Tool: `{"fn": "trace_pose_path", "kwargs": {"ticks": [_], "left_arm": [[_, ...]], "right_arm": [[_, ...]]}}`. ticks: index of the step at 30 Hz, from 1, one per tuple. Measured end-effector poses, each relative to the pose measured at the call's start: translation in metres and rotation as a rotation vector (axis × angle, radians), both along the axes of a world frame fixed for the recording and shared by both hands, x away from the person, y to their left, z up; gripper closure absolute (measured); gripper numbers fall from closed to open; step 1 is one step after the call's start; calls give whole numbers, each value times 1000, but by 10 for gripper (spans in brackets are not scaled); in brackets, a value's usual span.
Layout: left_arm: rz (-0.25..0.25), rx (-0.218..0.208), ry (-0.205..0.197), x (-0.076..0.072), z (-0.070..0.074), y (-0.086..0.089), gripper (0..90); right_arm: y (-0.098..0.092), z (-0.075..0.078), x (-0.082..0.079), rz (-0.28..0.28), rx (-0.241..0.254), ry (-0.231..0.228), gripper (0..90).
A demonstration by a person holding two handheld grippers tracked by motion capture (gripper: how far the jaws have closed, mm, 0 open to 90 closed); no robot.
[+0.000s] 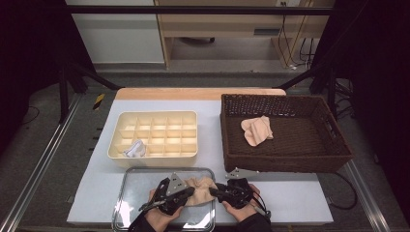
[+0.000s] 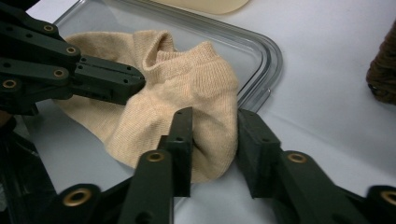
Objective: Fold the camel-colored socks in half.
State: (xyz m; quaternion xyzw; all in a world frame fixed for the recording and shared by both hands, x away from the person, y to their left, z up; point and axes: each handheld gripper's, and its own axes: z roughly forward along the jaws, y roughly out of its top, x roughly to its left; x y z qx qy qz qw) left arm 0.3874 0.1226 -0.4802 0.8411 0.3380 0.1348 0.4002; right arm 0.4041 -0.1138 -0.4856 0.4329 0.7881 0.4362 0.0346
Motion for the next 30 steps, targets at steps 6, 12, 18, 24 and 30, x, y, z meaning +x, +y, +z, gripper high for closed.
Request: {"fn": "trace_pose_path", "kwargs": {"ticks": [6,12,18,24,30], "left_arm": [[-1,-2,2,0,0,0,893],[1,-9,9,1,0,0,893],[3,-9,14,1,0,-2,894],[6,-14,25,2,3,0,894],[26,-71,16,1,19,18,894]], "right_arm": [[1,6,-2,22,-22,3,822],[-3,22,-5,37,40,-41,832],[5,36,-11,99,82,-91,837],[13,39,-13,134,90,-102,839],[10,41,-11,100,48,-101,838]]}}
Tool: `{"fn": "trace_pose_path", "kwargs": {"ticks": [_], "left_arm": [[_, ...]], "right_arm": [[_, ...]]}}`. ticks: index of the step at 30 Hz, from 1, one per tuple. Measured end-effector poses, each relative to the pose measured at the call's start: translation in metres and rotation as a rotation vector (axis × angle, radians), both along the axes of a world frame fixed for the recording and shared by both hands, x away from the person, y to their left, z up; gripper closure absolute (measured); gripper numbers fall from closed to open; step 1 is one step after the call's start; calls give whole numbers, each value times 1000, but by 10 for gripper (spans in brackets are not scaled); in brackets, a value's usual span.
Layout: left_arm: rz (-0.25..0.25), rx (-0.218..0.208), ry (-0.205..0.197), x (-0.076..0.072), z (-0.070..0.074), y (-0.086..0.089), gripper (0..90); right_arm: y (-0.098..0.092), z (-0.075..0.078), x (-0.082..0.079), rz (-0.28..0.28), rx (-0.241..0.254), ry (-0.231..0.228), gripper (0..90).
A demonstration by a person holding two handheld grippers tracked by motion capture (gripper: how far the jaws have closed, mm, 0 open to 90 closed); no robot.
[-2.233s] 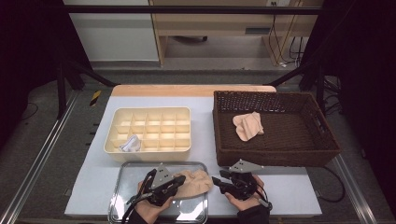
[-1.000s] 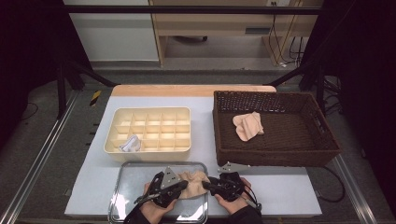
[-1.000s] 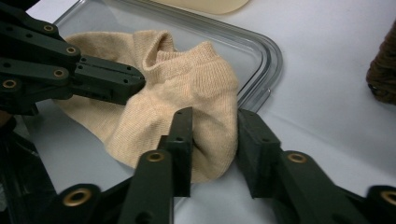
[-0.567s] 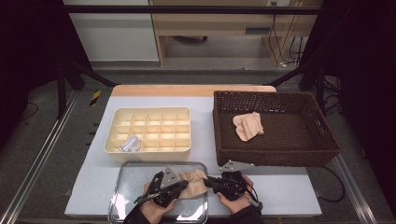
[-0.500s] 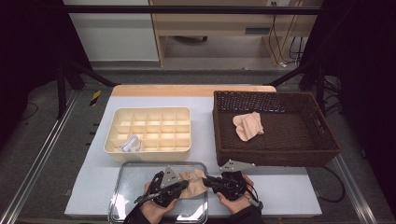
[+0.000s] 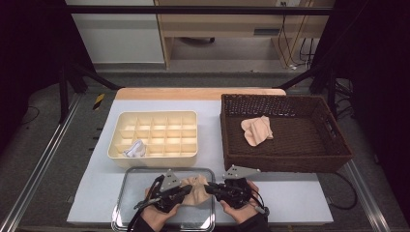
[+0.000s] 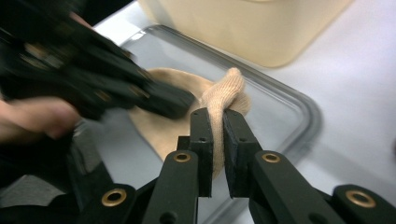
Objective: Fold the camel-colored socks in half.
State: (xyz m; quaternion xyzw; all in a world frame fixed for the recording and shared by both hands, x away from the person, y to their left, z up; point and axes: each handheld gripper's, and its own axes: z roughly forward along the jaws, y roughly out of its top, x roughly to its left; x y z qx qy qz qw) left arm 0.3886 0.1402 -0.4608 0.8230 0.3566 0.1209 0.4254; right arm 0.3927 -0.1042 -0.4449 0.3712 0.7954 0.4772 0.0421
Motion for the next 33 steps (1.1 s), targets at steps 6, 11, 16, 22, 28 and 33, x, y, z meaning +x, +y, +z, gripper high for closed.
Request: {"fn": "trace_pose_path", "kwargs": {"ticks": [6,11,16,22,28,33], "left_arm": [[74,-11,-23,-7,14,46,874],[115,-14,-6,-13,9,69,868],[105,3,17,-15,1,69,871],[106,25,16,-15,-2,65,877],[111,27,23,-14,-4,67,887],[110,28,22,-14,-4,67,891]], "right_arm": [[-3,3,3,-10,-23,4,836],[2,2,5,-3,-42,8,835],[9,5,5,12,-50,-7,835],[26,10,4,56,-49,-30,832],[62,6,5,140,-55,-24,833],[80,1,6,173,-77,-19,833]]}}
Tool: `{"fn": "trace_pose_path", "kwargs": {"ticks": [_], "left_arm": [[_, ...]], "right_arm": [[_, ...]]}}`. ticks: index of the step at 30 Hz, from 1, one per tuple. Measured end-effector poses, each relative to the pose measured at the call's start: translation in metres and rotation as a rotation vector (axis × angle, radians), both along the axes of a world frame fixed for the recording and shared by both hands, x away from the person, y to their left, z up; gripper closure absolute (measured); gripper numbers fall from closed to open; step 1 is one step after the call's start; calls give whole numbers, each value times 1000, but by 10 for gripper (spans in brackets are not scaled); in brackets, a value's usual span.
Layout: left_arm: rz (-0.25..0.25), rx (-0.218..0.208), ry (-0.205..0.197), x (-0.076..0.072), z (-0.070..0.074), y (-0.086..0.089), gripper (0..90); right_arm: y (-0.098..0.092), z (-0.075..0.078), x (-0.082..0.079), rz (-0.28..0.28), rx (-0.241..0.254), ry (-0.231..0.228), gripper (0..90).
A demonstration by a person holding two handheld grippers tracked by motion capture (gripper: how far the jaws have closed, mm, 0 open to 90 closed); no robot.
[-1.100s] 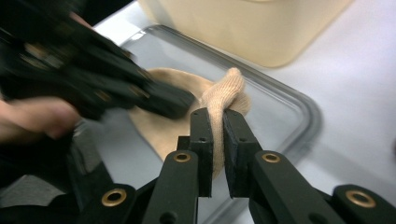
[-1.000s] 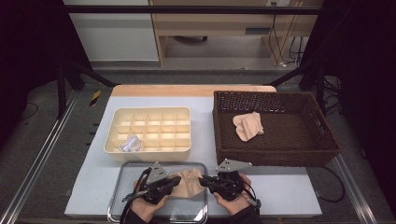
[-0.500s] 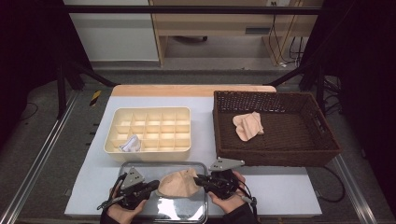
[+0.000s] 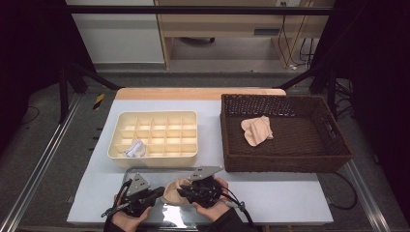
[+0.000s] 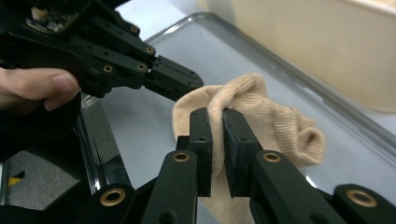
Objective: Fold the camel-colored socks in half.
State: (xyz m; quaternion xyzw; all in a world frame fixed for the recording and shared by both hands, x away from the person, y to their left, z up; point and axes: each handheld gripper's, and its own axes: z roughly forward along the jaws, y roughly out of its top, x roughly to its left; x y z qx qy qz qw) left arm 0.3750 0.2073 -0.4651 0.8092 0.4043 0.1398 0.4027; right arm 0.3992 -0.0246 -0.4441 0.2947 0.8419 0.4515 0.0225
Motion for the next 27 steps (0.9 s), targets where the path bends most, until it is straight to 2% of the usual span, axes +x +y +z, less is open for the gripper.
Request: {"fn": "trace_pose_path", "kwargs": {"ticks": [1,5,11,13,15,16,17,19,22,23,24,25,27], "left_arm": [[0,1,1,0,0,0,893],[-2,7,8,1,-2,1,893],[4,4,6,1,-1,2,893],[10,-3,3,2,0,3,893],[10,-6,1,2,0,4,893],[10,-6,1,2,0,4,893],[9,-7,1,2,0,4,893],[8,-5,1,2,0,4,893],[9,-5,1,2,0,4,893],[10,-6,0,2,0,4,893],[10,-6,0,2,0,4,893],[14,-10,-2,2,0,4,893],[15,-11,-2,2,0,4,894]], "right_arm": [[7,-3,0,12,-15,0,832],[17,-10,2,20,-39,2,825],[25,-17,3,25,-54,28,783],[24,-16,2,43,-37,34,732],[21,-12,1,56,1,24,700],[21,-12,1,56,1,24,700],[15,-6,-1,54,35,15,683],[8,-2,-1,49,63,1,693],[1,1,-1,33,74,-3,720],[-3,0,-1,22,71,-5,794],[-3,0,-1,22,71,-5,794],[-4,-4,0,16,43,11,855],[-4,-7,0,14,24,18,882]]}}
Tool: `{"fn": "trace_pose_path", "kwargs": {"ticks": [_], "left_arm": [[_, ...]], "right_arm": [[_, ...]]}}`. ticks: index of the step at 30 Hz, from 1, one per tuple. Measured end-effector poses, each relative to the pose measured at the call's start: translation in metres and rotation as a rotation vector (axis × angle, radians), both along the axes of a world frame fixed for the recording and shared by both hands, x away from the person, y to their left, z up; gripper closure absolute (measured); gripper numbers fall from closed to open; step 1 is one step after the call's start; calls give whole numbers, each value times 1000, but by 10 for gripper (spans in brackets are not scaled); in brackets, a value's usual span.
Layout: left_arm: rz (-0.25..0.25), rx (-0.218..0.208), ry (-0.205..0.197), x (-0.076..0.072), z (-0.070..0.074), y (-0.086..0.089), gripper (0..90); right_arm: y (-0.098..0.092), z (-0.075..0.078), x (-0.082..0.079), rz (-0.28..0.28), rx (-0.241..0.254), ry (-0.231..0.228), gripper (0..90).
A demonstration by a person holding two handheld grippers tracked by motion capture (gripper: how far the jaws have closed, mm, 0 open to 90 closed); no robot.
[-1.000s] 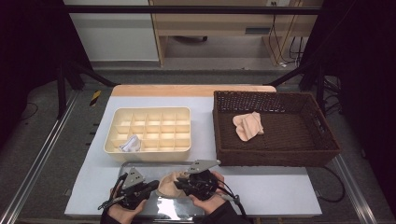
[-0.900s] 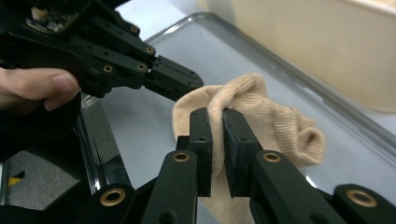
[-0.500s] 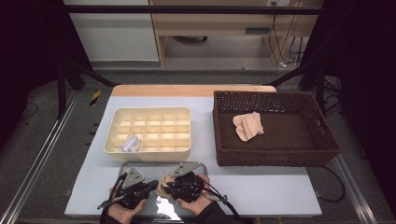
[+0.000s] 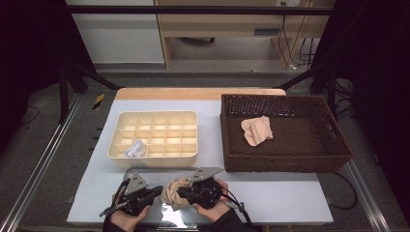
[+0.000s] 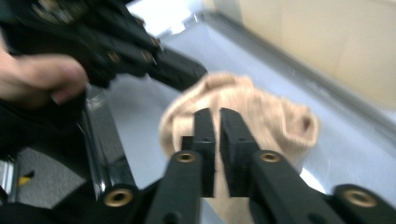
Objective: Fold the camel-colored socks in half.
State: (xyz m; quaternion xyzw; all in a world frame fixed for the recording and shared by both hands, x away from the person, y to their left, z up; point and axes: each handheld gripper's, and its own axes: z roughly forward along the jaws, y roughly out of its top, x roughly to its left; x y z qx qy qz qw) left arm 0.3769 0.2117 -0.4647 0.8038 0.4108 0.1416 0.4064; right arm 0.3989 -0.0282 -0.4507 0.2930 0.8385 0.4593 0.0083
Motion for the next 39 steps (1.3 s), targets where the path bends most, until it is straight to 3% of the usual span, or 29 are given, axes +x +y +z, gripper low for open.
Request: {"fn": "trace_pose_path", "kwargs": {"ticks": [7,11,15,19,20,21,23,25,26,30,35,39], "left_arm": [[0,-25,-30,-2,6,2,894],[-13,-35,-56,-4,13,0,894],[-39,-52,-93,-7,27,-9,894],[-65,-33,-97,-7,31,-23,894],[-90,-6,-93,-6,29,-34,894],[-90,-6,-93,-6,29,-34,894],[-101,46,-82,-5,23,-43,894],[-100,60,-80,-4,20,-43,893],[-94,82,-73,-4,17,-41,890],[-84,98,-52,-2,10,-36,886],[-83,116,-24,0,0,-33,891],[-88,105,-25,0,-3,-30,891]], "right_arm": [[13,-20,0,23,-84,10,900],[12,-20,-1,21,-77,13,877],[-6,-7,-2,-18,-35,-27,866],[-17,-4,-3,-50,-36,-35,877],[-21,-6,-3,-62,-48,-27,876],[-22,-7,-4,-66,-52,-27,872],[-22,-11,-4,-71,-63,-25,852],[-22,-12,-4,-73,-67,-21,841],[-21,-13,-4,-80,-61,-27,787],[-18,-16,-3,-108,-54,-38,692],[-11,-23,-4,-99,-71,-28,617],[-7,-27,-3,-99,-83,-8,574]]}}
